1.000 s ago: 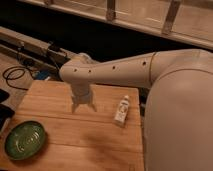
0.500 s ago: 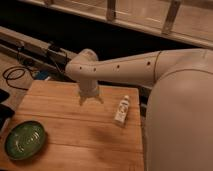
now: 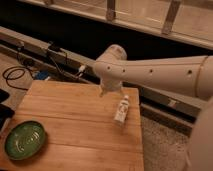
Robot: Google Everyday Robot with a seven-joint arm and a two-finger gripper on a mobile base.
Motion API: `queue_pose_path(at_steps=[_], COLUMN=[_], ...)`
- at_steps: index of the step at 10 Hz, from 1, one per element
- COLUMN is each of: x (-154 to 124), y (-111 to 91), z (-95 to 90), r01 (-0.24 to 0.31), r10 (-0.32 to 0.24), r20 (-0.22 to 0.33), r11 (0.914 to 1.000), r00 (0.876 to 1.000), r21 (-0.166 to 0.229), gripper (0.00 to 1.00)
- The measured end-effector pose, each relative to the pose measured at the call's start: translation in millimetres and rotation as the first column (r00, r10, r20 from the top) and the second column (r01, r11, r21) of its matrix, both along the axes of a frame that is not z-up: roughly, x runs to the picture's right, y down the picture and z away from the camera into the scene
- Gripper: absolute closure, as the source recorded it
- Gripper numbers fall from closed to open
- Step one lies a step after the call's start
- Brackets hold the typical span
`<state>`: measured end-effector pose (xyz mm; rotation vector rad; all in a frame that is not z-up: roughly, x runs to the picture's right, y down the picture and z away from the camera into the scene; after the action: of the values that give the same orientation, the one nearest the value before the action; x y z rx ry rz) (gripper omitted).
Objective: Place the bottle in the ceramic bowl
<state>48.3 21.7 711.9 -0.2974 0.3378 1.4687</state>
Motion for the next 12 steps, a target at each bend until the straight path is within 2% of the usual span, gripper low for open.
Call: queue_pose_path(at_steps=[1,2,6,8,10,11,12], x=[27,36,33,27,42,54,55], y=[1,0,2,9,31,47,53], z=[-9.3,-11.9,-10.2,6.2,36.3,54.6,60.5], r01=[-0.034,-0.043,-0.04,-0.052,-0.122,-0.151,-0.162], r10=[0.035,0.044,0.04,0.052,0.122,0.15,0.161], r20=[-0.009,-0.014,-0.011,0.002,0.003,-0.017,-0.021], r11=[0.9991,0.9985,0.9988,0.9985,0.9908,0.9841,0.9811], r00=[0.999,0.999,0.999,0.999,0.993,0.988,0.987], r21=[0.026,0.035,0.027,-0.018,-0.06,-0.093,-0.106], gripper=[0.35,0.35,0.35,0.35,0.35,0.35,0.35])
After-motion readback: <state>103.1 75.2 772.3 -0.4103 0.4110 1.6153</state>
